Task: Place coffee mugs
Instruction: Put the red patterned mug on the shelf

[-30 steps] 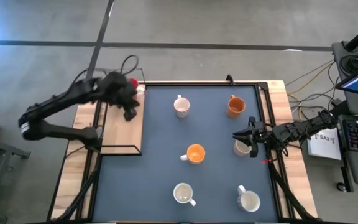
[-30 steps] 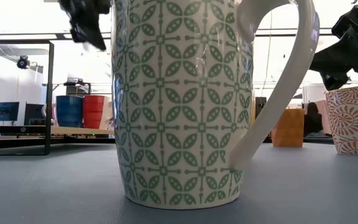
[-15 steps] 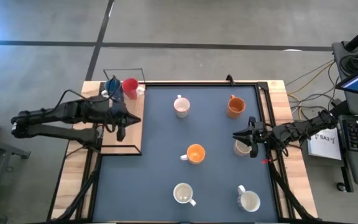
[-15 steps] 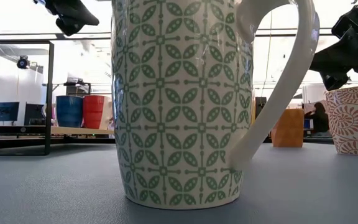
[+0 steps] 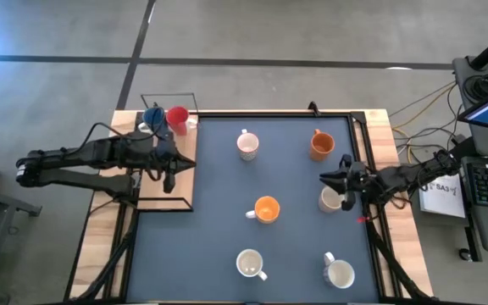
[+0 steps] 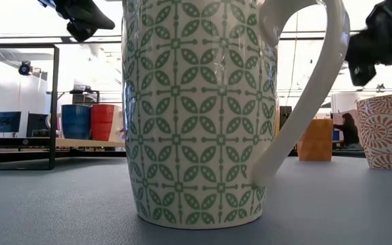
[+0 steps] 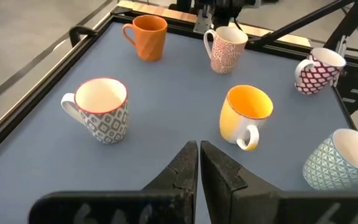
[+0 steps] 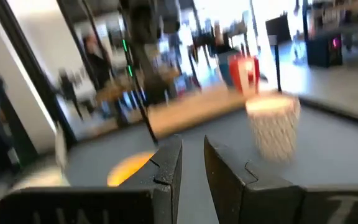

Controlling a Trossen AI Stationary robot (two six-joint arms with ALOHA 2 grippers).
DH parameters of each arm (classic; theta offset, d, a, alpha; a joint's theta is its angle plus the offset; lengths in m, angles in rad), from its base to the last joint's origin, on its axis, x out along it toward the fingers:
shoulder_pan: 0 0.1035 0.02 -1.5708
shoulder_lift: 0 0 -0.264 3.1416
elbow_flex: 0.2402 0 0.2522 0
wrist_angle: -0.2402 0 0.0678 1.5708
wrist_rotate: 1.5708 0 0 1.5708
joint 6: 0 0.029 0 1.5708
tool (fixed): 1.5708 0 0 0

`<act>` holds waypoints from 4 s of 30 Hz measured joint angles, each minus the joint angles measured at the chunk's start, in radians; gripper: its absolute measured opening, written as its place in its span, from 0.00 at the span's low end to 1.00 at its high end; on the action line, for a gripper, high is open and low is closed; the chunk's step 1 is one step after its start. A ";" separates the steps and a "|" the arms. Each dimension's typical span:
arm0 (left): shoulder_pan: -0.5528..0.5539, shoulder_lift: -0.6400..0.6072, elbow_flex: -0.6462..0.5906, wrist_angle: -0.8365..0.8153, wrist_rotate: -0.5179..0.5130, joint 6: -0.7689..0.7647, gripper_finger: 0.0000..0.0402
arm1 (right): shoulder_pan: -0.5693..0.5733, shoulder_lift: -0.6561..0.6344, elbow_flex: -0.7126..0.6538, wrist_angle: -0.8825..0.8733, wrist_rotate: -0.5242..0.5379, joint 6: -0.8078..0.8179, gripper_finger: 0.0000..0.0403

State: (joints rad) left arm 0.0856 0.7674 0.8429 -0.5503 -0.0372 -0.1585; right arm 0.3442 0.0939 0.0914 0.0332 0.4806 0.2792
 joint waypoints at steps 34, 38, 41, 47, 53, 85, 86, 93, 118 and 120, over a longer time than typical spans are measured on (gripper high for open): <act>0.001 0.067 -0.001 -0.023 -0.006 0.025 0.00 | -0.007 0.279 0.339 -0.314 0.253 0.370 0.14; 0.001 0.057 -0.001 -0.024 -0.006 0.019 0.00 | -0.007 0.396 0.447 -0.554 0.207 0.591 0.14; 0.001 0.044 -0.001 -0.026 -0.006 0.014 0.00 | -0.007 0.481 0.515 -0.658 0.112 0.721 0.14; 0.001 0.002 -0.001 -0.047 -0.005 0.011 0.00 | -0.007 0.655 0.637 -0.785 -0.066 0.869 0.15; 0.001 -0.039 -0.001 -0.078 -0.005 0.011 0.00 | -0.009 0.794 0.753 -1.028 -0.177 0.989 0.16; 0.000 -0.109 0.000 -0.171 0.030 0.000 0.00 | -0.060 1.214 0.934 -1.289 -0.498 0.950 0.37; 0.000 -0.109 0.000 -0.171 0.030 0.000 0.00 | -0.072 1.221 0.929 -1.285 -0.496 0.929 0.37; 0.000 -0.119 0.001 -0.174 0.030 0.000 0.00 | -0.161 1.278 0.921 -1.229 -0.501 0.769 0.25; 0.000 -0.181 0.001 -0.195 0.030 -0.016 0.00 | -0.431 1.481 1.280 -1.048 -0.424 0.085 0.03; 0.000 -0.182 0.001 -0.203 0.030 -0.016 0.00 | -0.435 1.545 1.341 -1.024 -0.424 0.023 0.03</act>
State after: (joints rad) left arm 0.0860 0.5854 0.8440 -0.7529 -0.0072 -0.1749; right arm -0.0904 1.6394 1.4326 -0.9910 0.0566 0.3019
